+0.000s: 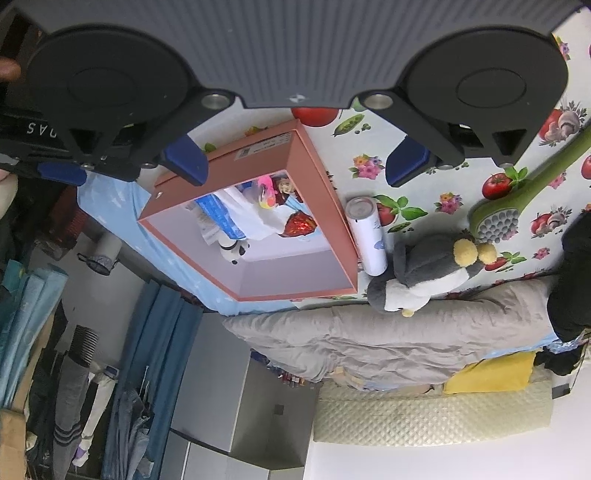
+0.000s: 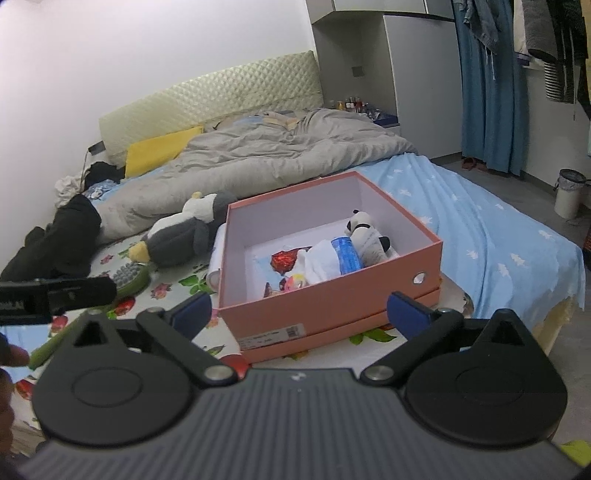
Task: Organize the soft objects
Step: 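Withdraw both open tools up and away from the pink box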
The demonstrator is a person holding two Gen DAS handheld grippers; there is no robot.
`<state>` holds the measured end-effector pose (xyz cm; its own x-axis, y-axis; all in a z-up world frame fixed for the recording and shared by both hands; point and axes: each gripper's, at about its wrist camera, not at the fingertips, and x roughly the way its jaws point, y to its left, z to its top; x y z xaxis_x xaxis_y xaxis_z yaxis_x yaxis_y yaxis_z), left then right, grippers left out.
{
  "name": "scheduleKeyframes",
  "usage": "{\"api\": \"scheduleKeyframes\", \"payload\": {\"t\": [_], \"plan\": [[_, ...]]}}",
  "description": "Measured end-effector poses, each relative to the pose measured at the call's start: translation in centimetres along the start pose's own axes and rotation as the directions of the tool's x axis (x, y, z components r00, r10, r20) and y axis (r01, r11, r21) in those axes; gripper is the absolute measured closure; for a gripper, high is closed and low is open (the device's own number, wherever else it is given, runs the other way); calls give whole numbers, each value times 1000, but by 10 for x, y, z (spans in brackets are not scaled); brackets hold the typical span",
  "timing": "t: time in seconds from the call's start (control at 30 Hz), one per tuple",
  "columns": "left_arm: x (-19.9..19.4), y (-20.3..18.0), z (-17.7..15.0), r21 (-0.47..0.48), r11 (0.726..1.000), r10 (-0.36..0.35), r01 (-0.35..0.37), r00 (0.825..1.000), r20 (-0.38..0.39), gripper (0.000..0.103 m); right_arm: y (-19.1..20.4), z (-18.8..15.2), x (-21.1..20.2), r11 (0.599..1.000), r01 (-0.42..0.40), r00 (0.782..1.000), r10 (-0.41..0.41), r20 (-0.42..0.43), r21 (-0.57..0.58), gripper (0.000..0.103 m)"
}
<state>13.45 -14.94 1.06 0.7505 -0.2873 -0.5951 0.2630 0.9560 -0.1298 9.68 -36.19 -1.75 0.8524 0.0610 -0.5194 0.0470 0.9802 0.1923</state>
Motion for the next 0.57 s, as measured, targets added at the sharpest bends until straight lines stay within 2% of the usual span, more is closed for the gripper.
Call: {"api": "scheduleKeyframes", "payload": {"t": [0.43, 0.57], "plan": [[1, 6, 1, -4, 999, 37, -37, 999, 0, 0, 1, 0, -1, 1000, 17, 1000, -17, 1, -21, 0], [1, 7, 0, -6, 1000, 27, -27, 1000, 0, 0, 2, 3, -2, 999, 22, 1000, -22, 9, -34, 0]]}}
